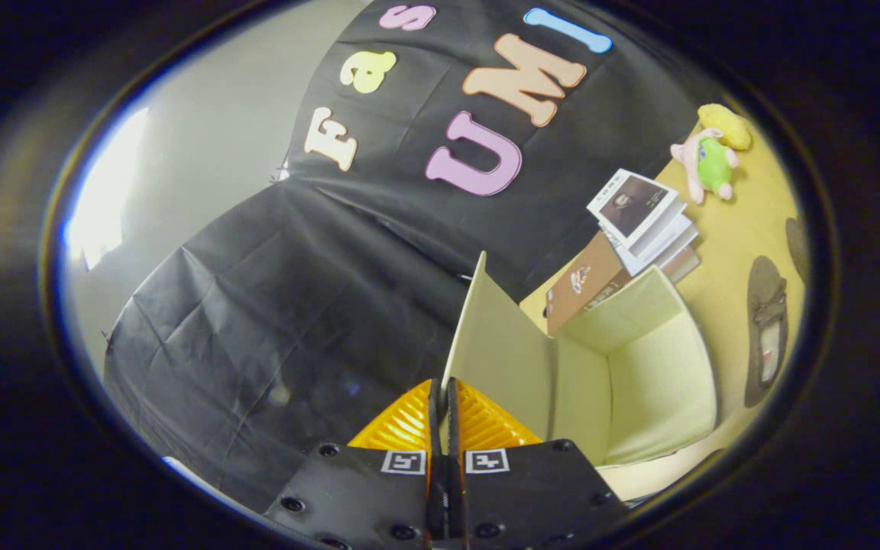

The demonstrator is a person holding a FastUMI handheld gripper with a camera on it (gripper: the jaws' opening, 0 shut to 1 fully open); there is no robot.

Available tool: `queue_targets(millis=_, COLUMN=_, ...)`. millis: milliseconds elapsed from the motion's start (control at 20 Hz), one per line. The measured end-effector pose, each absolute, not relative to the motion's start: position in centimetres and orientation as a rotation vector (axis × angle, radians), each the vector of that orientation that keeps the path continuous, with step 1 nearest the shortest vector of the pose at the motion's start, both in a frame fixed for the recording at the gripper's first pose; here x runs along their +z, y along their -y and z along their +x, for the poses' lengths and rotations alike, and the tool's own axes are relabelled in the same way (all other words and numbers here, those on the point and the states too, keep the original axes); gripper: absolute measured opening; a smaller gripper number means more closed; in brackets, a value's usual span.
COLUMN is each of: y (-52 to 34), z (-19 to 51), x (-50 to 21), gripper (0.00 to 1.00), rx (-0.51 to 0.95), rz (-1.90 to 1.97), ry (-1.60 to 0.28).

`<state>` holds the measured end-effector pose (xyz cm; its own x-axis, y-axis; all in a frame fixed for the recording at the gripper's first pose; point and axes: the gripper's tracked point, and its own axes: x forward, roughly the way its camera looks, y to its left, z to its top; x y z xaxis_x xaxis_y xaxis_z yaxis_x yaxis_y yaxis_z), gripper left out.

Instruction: Open the storage box then place both shoes into the box .Put the left shoe in first, then the right shoe, with the right side of both shoes facing outward in a uniform manner.

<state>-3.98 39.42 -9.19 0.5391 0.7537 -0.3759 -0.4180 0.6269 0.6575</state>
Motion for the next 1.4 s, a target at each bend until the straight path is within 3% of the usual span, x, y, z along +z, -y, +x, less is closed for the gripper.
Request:
queue_targets(millis=150, y=-43.0, z=-5.2, x=-9.7, gripper=0.05, rx=0.784, rz=0.497, ry=-0.720)
queue_targets(millis=300, y=-46.1, z=-7.1, x=-10.4, gripper=0.16, rx=0.869, rz=0.399, ry=-0.715)
queue_targets(millis=450, y=-46.6, z=-9.1, x=-12.6, gripper=0.39, rx=0.909, rz=0.293, ry=-0.742)
queue_targets(millis=850, y=-43.5, z=-6.7, x=-14.2, gripper=1.00, rx=0.814, rz=0.222, ry=-0.710)
queue_targets(millis=1400, y=-27.0, z=1.5, x=-14.2, gripper=1.00, rx=0.477, rz=0.145, ry=-0.691)
